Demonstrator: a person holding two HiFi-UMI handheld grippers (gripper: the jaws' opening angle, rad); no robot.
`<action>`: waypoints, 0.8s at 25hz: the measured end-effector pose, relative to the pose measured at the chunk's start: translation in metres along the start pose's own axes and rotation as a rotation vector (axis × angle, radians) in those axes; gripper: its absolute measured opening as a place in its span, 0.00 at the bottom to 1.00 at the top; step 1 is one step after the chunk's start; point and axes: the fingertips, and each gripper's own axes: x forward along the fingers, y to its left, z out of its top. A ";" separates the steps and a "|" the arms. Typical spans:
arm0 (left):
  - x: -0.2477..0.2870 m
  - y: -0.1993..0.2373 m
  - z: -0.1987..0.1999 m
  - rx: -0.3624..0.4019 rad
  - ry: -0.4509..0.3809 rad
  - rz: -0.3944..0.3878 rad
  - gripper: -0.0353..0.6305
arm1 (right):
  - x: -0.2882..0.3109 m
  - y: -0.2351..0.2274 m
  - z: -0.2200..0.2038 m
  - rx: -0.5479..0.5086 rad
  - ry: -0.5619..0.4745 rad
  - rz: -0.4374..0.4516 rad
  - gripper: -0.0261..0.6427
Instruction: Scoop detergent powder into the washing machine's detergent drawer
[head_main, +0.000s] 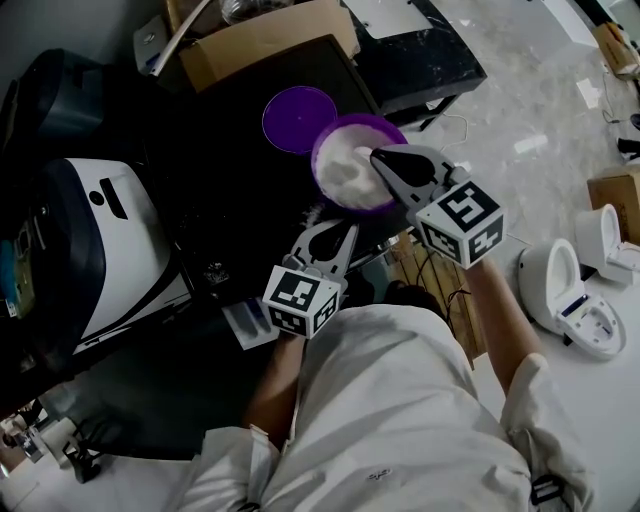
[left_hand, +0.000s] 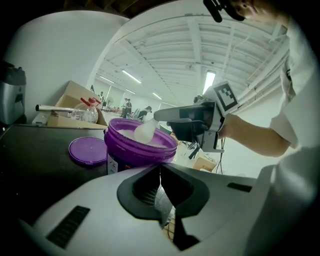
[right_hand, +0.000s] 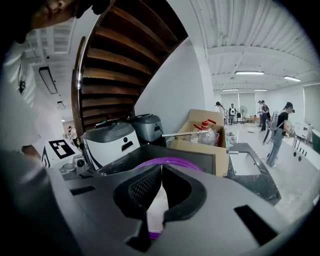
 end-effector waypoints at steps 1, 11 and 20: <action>0.000 0.000 -0.001 -0.001 0.002 -0.005 0.08 | 0.002 0.000 0.000 -0.017 0.008 0.005 0.06; 0.002 0.000 -0.006 -0.006 0.017 -0.029 0.08 | 0.012 0.008 -0.011 -0.122 0.097 0.048 0.06; 0.008 -0.009 -0.006 0.017 0.029 -0.064 0.08 | 0.013 0.018 -0.016 -0.198 0.150 0.120 0.06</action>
